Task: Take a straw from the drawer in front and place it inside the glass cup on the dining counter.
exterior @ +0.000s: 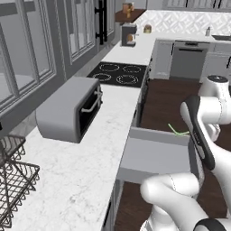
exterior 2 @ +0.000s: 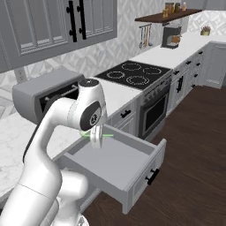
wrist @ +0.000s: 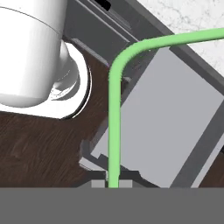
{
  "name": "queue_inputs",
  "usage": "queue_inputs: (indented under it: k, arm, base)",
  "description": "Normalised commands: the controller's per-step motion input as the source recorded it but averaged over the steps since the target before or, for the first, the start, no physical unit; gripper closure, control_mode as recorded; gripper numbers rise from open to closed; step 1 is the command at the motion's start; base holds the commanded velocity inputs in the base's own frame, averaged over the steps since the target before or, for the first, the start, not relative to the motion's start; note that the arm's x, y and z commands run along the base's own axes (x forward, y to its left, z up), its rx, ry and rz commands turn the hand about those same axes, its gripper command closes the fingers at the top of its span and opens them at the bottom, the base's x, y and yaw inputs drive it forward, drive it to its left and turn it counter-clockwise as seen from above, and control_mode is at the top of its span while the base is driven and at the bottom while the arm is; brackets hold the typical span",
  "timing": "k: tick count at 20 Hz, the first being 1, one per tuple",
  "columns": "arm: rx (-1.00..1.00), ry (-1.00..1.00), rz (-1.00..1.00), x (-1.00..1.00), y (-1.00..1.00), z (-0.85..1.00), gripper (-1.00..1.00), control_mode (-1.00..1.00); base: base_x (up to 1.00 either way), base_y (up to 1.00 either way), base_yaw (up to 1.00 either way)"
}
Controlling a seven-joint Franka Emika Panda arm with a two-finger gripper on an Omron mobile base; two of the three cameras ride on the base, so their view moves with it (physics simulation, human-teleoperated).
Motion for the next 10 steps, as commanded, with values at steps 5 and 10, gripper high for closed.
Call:
queue_inputs:
  k: [5, 10]
  arm:
    - [0.0, 0.0, 0.0, 0.0, 0.0, 0.0, 1.0, 1.0]
    - [0.0, 0.0, 0.0, 0.0, 0.0, 0.0, 1.0, 1.0]
  base:
    - [-0.64, 0.08, -0.49]
    - [-0.5, 0.02, -0.67]
